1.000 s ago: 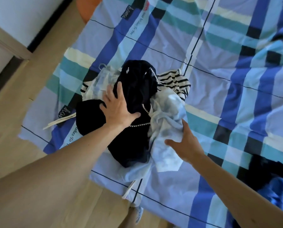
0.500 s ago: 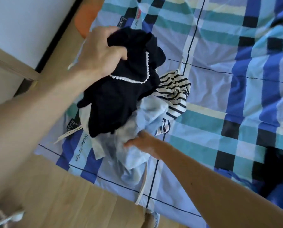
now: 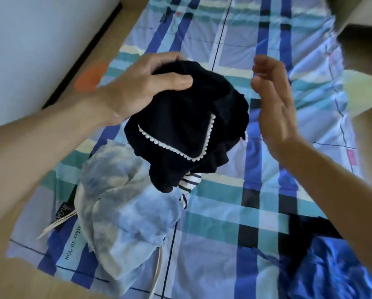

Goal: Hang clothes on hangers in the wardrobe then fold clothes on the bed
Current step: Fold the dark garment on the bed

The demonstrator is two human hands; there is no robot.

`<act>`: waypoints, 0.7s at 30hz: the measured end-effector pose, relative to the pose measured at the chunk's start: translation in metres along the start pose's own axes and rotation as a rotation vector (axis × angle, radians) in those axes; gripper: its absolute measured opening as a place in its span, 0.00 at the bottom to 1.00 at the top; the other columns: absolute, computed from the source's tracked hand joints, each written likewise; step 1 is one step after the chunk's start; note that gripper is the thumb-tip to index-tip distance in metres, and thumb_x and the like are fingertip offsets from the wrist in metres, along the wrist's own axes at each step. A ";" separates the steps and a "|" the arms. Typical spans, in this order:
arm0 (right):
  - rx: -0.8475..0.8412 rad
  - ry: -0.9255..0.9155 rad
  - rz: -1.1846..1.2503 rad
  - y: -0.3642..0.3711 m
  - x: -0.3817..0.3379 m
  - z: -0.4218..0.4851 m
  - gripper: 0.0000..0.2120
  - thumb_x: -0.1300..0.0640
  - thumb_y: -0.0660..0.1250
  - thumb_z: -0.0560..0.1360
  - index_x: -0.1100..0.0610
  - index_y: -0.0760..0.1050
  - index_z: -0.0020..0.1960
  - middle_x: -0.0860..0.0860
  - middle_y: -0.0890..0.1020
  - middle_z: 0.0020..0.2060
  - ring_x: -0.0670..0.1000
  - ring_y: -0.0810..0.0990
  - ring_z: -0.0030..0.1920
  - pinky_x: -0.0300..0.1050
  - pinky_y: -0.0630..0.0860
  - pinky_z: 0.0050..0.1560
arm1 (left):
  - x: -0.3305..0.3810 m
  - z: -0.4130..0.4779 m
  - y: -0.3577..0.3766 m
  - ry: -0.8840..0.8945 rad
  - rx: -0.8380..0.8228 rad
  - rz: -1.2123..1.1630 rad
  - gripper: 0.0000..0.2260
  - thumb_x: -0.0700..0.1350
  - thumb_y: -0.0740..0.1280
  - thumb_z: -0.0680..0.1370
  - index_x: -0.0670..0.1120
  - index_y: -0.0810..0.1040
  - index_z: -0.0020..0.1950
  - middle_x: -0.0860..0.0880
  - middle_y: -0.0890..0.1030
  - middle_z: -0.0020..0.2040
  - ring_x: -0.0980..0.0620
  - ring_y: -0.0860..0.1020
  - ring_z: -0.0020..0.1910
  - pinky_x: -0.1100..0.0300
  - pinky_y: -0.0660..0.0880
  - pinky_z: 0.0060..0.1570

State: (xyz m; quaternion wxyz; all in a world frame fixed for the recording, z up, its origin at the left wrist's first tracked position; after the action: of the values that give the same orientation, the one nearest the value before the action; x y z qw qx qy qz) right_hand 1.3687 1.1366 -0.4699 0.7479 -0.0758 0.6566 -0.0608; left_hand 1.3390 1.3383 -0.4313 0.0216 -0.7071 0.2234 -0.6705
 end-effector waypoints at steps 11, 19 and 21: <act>-0.525 0.007 -0.599 -0.030 0.014 -0.022 0.15 0.52 0.79 0.67 0.47 0.72 0.40 0.44 0.76 0.32 0.39 0.75 0.32 0.32 0.68 0.33 | 0.018 0.032 0.097 0.161 0.004 0.473 0.25 0.29 0.65 0.69 0.53 0.73 0.59 0.52 0.78 0.50 0.50 0.79 0.48 0.53 0.76 0.46; -0.284 -0.026 -0.797 -0.084 0.007 -0.011 0.17 0.51 0.78 0.68 0.60 0.73 0.40 0.52 0.76 0.38 0.47 0.71 0.34 0.37 0.65 0.33 | 0.019 0.055 0.108 0.198 0.141 0.765 0.12 0.31 0.66 0.69 0.45 0.75 0.48 0.48 0.79 0.44 0.47 0.77 0.45 0.59 0.72 0.41; -0.249 0.004 -0.740 -0.097 0.005 -0.005 0.16 0.53 0.78 0.69 0.61 0.74 0.40 0.50 0.74 0.36 0.47 0.70 0.33 0.40 0.66 0.34 | 0.029 0.059 0.099 0.201 0.239 0.712 0.08 0.31 0.64 0.70 0.43 0.74 0.45 0.49 0.76 0.38 0.49 0.72 0.37 0.68 0.67 0.33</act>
State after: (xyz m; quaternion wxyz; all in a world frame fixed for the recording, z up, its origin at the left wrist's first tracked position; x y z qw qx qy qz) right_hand 1.3655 1.0406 -0.4567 0.6594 -0.3974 0.5887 -0.2463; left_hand 1.3670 1.2235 -0.4426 0.3131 -0.5085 0.3761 -0.7085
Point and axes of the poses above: each hand's wrist, its own z-axis towards the middle knuckle, its own y-axis out of the palm, x = y × z, the point moved 10 cm from there along z, towards the middle knuckle
